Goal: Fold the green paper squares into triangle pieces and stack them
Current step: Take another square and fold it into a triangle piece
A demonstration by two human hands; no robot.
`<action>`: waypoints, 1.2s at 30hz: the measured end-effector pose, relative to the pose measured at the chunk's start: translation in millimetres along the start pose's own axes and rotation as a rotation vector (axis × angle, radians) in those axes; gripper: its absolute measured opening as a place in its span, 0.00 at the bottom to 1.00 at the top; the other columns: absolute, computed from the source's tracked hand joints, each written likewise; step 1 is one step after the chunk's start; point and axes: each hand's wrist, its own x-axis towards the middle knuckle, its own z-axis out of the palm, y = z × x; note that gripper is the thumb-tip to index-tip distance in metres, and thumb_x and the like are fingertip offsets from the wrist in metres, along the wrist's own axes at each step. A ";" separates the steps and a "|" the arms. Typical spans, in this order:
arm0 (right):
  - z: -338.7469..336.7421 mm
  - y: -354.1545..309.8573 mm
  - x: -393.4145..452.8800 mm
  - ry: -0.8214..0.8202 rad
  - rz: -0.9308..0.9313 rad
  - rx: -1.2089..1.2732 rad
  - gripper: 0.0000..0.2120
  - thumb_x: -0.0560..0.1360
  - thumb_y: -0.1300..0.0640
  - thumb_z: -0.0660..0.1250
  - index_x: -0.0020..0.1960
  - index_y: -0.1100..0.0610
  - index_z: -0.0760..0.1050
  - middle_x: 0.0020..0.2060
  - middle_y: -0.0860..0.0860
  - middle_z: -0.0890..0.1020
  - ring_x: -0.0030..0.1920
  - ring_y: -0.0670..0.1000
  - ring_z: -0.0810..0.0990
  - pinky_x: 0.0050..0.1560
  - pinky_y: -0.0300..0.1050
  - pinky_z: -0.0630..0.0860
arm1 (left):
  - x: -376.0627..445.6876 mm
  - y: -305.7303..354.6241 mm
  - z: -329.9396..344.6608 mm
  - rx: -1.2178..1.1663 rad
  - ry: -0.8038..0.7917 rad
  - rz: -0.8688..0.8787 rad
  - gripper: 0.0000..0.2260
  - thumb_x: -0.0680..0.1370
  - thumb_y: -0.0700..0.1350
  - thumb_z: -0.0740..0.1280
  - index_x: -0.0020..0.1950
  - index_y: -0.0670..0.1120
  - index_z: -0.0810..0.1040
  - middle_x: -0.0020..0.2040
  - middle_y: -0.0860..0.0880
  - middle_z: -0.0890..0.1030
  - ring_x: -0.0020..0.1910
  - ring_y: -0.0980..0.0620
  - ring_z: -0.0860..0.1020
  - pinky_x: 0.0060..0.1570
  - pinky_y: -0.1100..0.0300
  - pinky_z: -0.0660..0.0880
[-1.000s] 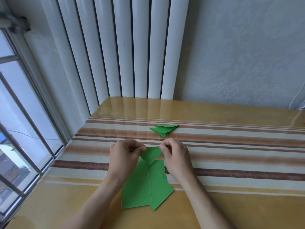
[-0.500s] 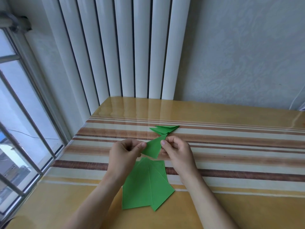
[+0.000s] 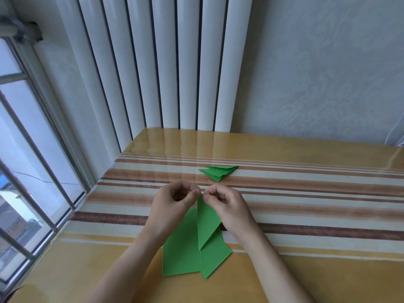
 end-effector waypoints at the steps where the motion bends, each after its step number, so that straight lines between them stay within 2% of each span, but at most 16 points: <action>1: 1.0 0.1 -0.5 -0.017 0.003 -0.018 0.06 0.80 0.57 0.71 0.44 0.51 0.82 0.43 0.52 0.83 0.49 0.57 0.81 0.53 0.54 0.78 | -0.2 -0.4 -0.4 0.006 0.011 0.008 0.05 0.80 0.43 0.73 0.45 0.47 0.85 0.37 0.48 0.84 0.37 0.54 0.79 0.42 0.57 0.75; 3: 1.9 1.6 -1.2 -0.017 0.005 -0.041 0.06 0.80 0.56 0.71 0.44 0.51 0.82 0.43 0.52 0.83 0.48 0.56 0.81 0.53 0.56 0.78 | -0.6 -1.7 -1.4 0.015 0.010 0.001 0.06 0.79 0.44 0.73 0.43 0.48 0.85 0.36 0.48 0.84 0.37 0.53 0.80 0.42 0.53 0.77; 9: 3.1 4.8 -0.9 0.026 -0.022 -0.101 0.05 0.80 0.53 0.71 0.46 0.50 0.82 0.39 0.46 0.82 0.41 0.44 0.78 0.44 0.43 0.74 | -1.4 -1.6 0.8 0.033 -0.011 -0.008 0.05 0.79 0.46 0.74 0.43 0.49 0.86 0.37 0.47 0.86 0.37 0.54 0.82 0.45 0.50 0.81; 11: 3.2 5.0 -1.4 0.036 -0.050 -0.156 0.05 0.81 0.53 0.71 0.46 0.50 0.82 0.39 0.47 0.82 0.40 0.45 0.78 0.42 0.45 0.74 | -0.6 -3.0 1.0 0.067 -0.022 -0.014 0.06 0.79 0.47 0.73 0.43 0.49 0.86 0.36 0.49 0.86 0.36 0.56 0.82 0.43 0.54 0.80; 13: 3.5 4.4 -1.7 0.035 -0.062 -0.181 0.05 0.81 0.52 0.70 0.47 0.50 0.81 0.39 0.47 0.82 0.40 0.46 0.78 0.41 0.45 0.74 | -0.5 -2.9 2.0 0.113 -0.021 0.000 0.07 0.80 0.47 0.73 0.42 0.49 0.85 0.35 0.50 0.85 0.33 0.59 0.79 0.37 0.62 0.76; 16: 5.4 3.1 -1.7 0.035 -0.045 -0.166 0.06 0.82 0.52 0.70 0.46 0.50 0.81 0.37 0.44 0.80 0.38 0.42 0.76 0.39 0.40 0.72 | 0.3 -1.7 2.4 0.153 0.041 0.024 0.09 0.81 0.46 0.72 0.41 0.46 0.84 0.34 0.47 0.83 0.29 0.60 0.74 0.32 0.67 0.69; 20: 4.8 3.0 -0.8 0.045 -0.016 -0.171 0.07 0.82 0.54 0.69 0.45 0.52 0.81 0.35 0.42 0.79 0.36 0.39 0.75 0.39 0.36 0.72 | 3.8 -3.4 -0.9 0.155 0.153 0.032 0.10 0.81 0.46 0.72 0.41 0.45 0.83 0.34 0.47 0.84 0.31 0.51 0.78 0.33 0.64 0.71; 24: 2.1 2.1 -0.3 0.070 0.008 -0.190 0.07 0.82 0.54 0.69 0.45 0.52 0.80 0.35 0.44 0.80 0.35 0.40 0.74 0.38 0.36 0.72 | 4.3 -3.3 -0.7 0.166 0.242 0.025 0.11 0.81 0.45 0.71 0.39 0.46 0.82 0.32 0.48 0.83 0.28 0.60 0.74 0.30 0.68 0.70; 26: 1.2 2.0 -0.2 0.081 0.016 -0.208 0.08 0.82 0.54 0.68 0.45 0.50 0.79 0.36 0.44 0.80 0.36 0.42 0.77 0.39 0.38 0.74 | 5.6 -4.4 -2.2 0.136 0.284 0.003 0.11 0.82 0.46 0.70 0.40 0.46 0.82 0.32 0.49 0.83 0.27 0.60 0.74 0.29 0.61 0.73; 28: 0.2 3.1 0.1 0.090 0.026 -0.222 0.08 0.83 0.54 0.67 0.45 0.49 0.79 0.38 0.45 0.81 0.41 0.47 0.82 0.44 0.44 0.79 | 6.1 -4.8 -3.5 0.108 0.304 -0.009 0.10 0.82 0.46 0.70 0.41 0.46 0.83 0.32 0.49 0.83 0.27 0.59 0.75 0.31 0.55 0.74; 30: -0.1 3.3 0.1 0.094 0.027 -0.235 0.08 0.83 0.54 0.67 0.46 0.49 0.79 0.39 0.46 0.82 0.44 0.51 0.84 0.47 0.49 0.81 | 6.2 -6.0 -3.9 0.094 0.304 -0.016 0.10 0.82 0.46 0.70 0.42 0.46 0.83 0.33 0.49 0.84 0.30 0.58 0.77 0.35 0.56 0.75; 36: -2.6 6.7 2.0 0.141 0.031 -0.243 0.06 0.83 0.54 0.68 0.47 0.50 0.80 0.41 0.46 0.83 0.44 0.48 0.82 0.44 0.43 0.78 | 5.4 -5.9 -2.2 -0.049 0.190 -0.065 0.05 0.81 0.44 0.71 0.48 0.45 0.85 0.40 0.50 0.87 0.40 0.57 0.85 0.43 0.64 0.79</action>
